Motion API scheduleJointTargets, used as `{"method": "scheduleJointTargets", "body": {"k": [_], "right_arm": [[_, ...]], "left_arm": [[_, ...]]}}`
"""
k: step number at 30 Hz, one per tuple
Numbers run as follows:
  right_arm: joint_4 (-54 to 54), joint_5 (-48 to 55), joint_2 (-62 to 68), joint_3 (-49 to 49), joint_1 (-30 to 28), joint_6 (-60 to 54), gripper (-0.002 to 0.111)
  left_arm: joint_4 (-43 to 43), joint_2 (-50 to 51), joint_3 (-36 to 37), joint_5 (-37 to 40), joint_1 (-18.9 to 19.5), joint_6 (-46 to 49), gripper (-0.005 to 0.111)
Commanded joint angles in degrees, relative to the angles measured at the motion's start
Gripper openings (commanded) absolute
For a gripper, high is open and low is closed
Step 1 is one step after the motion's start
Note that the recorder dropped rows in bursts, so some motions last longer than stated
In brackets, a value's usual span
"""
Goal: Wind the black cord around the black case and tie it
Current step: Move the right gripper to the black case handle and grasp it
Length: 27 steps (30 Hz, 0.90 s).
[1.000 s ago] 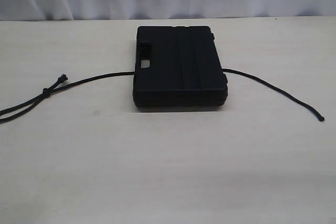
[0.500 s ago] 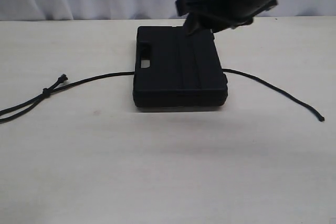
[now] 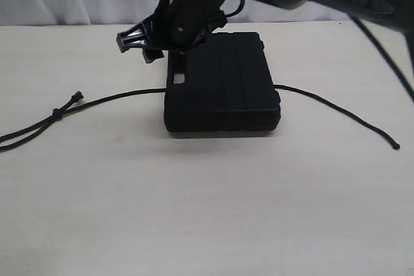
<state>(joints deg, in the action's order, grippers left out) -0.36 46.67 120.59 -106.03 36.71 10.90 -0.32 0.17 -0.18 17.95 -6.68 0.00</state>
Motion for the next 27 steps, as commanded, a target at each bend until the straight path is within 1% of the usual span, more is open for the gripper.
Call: {"method": "scheduleJointTargets", "body": {"k": [1, 4, 12, 19, 27], "right_arm": [[-3.08, -0.53, 5.37, -4.19, 0.83, 2.47, 0.054], [-3.75, -1.46, 8.05, -5.73, 0.83, 3.79, 0.054], [-5.30, -6.96, 12.32, -5.87, 0.83, 5.46, 0.054], [-15.17, -7.32, 14.59, -5.87, 0.83, 12.98, 0.054], [-15.58, -7.52, 16.55, -5.87, 0.83, 12.71, 0.054]], "left_arm": [[-0.14, -0.17, 0.18, -0.26, 0.05, 0.00, 0.000], [-0.14, -0.17, 0.18, -0.26, 0.05, 0.00, 0.000], [-0.14, -0.17, 0.18, -0.26, 0.05, 0.00, 0.000], [-0.14, -0.17, 0.18, -0.26, 0.05, 0.00, 0.000], [-0.14, -0.17, 0.18, -0.26, 0.05, 0.00, 0.000]]}}
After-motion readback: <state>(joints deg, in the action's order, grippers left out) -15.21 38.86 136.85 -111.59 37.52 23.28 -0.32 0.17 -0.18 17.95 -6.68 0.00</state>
